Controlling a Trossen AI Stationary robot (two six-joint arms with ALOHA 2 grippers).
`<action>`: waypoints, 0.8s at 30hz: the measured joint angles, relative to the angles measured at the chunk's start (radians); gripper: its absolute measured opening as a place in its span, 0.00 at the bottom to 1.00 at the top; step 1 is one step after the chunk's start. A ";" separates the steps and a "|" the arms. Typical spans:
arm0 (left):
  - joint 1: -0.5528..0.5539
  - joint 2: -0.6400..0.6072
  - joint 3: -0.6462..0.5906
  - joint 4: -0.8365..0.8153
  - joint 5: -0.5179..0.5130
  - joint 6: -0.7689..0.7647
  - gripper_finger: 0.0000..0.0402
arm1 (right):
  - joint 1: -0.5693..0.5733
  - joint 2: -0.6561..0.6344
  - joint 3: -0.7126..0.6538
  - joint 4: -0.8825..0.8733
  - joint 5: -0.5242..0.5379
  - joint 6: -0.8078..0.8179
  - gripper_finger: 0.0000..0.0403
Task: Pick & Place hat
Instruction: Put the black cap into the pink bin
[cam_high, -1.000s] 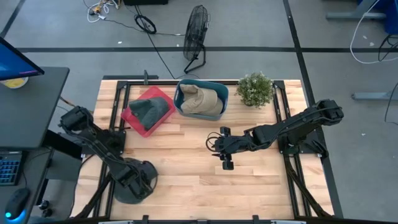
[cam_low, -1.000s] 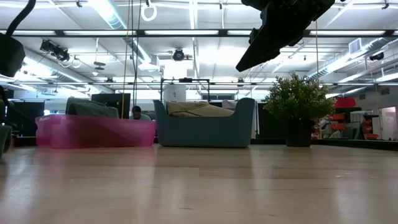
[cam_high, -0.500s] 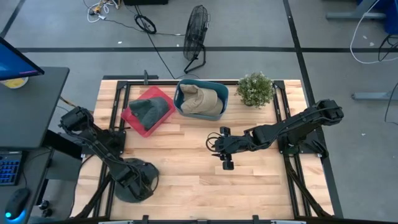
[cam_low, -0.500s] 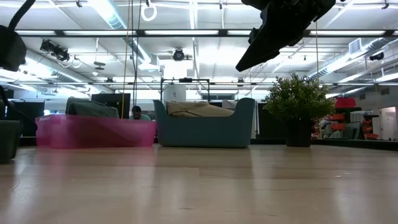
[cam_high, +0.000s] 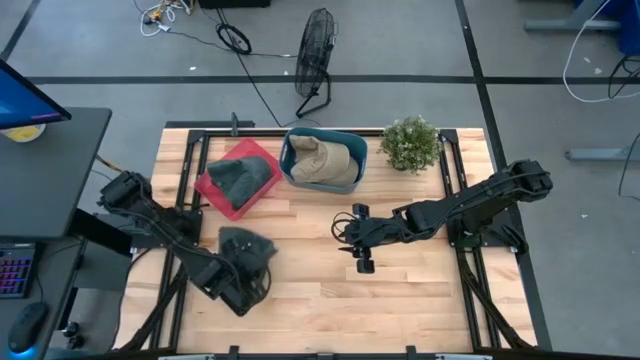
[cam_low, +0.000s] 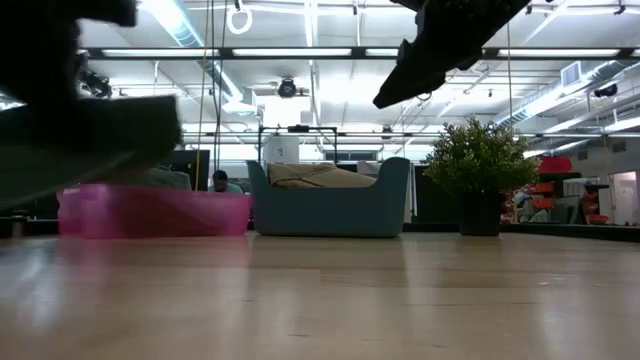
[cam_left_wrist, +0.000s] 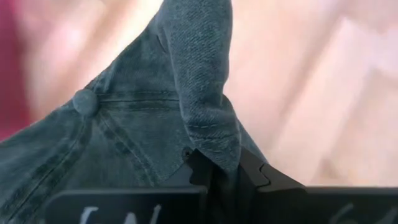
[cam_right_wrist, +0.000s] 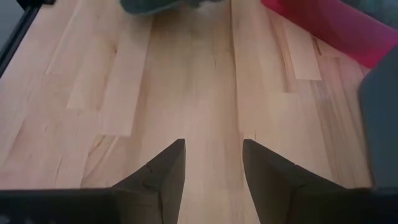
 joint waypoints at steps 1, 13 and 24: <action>0.012 0.000 0.016 -0.032 -0.026 -0.003 0.07 | 0.000 0.000 0.000 0.002 0.000 0.000 0.41; 0.174 -0.002 0.200 -0.249 -0.195 0.104 0.06 | 0.000 0.000 0.000 0.009 0.000 0.000 0.41; 0.461 -0.003 0.259 -0.538 -0.239 0.488 0.06 | 0.000 0.000 0.000 0.008 0.000 -0.026 0.41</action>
